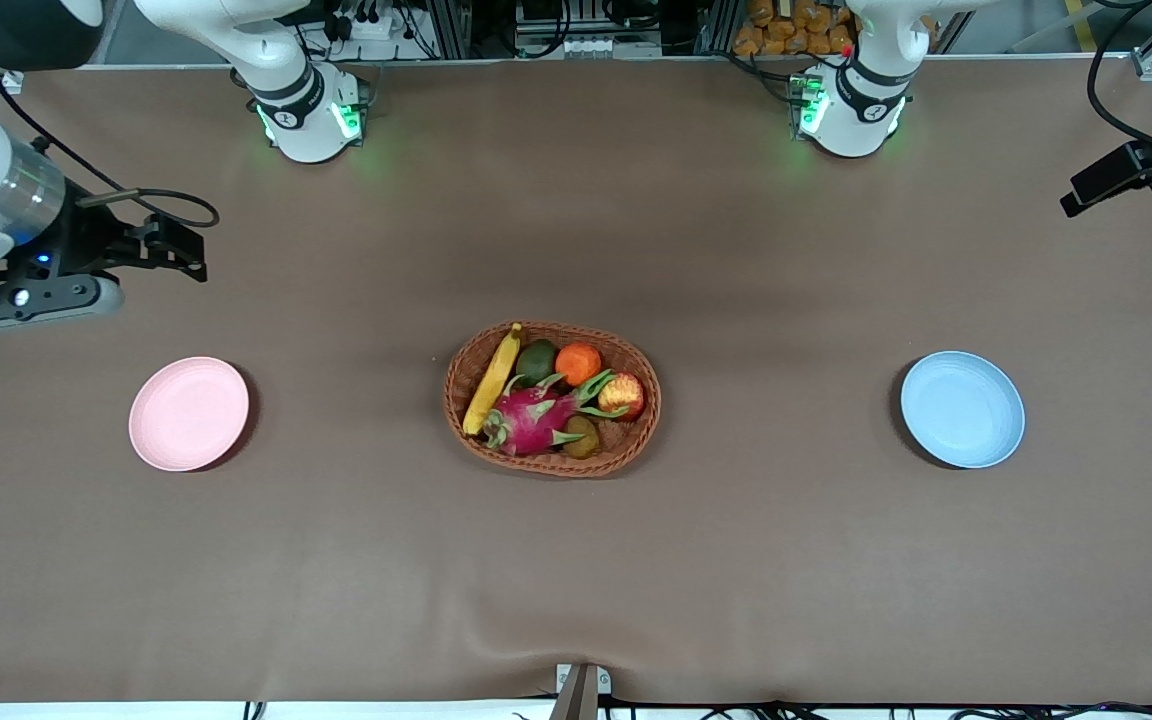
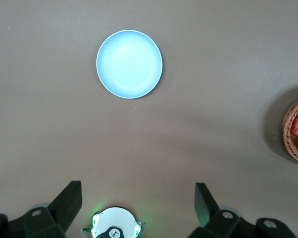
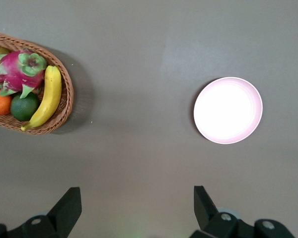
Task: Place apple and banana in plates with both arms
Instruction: 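Reach the right gripper toward the banana while the left gripper reaches the apple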
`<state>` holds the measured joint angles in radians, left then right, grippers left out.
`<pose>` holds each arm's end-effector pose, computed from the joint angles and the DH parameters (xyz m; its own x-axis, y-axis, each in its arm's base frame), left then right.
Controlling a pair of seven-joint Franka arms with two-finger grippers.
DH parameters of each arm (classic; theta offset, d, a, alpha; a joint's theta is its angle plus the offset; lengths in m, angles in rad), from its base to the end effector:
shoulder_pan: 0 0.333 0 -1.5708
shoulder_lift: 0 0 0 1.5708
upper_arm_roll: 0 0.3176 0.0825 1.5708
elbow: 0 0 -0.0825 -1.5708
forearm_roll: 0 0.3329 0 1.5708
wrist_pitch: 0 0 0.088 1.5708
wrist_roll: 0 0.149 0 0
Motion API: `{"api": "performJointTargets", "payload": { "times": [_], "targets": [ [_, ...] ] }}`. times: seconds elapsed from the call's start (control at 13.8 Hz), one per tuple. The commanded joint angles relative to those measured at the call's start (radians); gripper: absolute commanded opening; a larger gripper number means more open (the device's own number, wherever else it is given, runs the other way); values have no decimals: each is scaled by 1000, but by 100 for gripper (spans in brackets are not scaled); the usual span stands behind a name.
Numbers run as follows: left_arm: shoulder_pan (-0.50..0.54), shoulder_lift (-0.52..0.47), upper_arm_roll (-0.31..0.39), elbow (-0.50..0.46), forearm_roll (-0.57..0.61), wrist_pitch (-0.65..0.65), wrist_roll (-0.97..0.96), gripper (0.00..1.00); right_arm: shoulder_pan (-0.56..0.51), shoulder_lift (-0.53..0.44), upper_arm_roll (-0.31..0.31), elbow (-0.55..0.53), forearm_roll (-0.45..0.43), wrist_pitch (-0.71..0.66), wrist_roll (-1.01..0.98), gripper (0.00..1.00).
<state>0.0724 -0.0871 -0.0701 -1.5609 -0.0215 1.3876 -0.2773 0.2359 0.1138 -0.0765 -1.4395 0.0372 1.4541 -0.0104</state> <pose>0.4528 -0.0040 0.6148 0.9581 0.2729 -0.0872 0.2732 -0.9619 -0.0089 0.5142 0.0910 0.5707 0.9802 0.1721 -0.0984 0.1700 -0.9850 -0.0295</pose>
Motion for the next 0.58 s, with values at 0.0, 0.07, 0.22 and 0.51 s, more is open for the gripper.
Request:
{"api": "performJointTargets", "payload": {
  "times": [0.0,0.07,0.22,0.51],
  "targets": [
    [-6,-5,-40,10,0,-19,-23,100,63,33,-6,5,19,-4,3,100],
    [-6,3,-62,10,-1,-16,-61,100,118,46,-5,4,21,-4,-5,100],
    [-13,41,-106,9,-5,1,-140,100,248,84,-6,5,18,6,-3,100],
    [-13,98,-220,-27,3,79,-402,100,408,187,-8,1,16,135,3,100]
  ]
}}
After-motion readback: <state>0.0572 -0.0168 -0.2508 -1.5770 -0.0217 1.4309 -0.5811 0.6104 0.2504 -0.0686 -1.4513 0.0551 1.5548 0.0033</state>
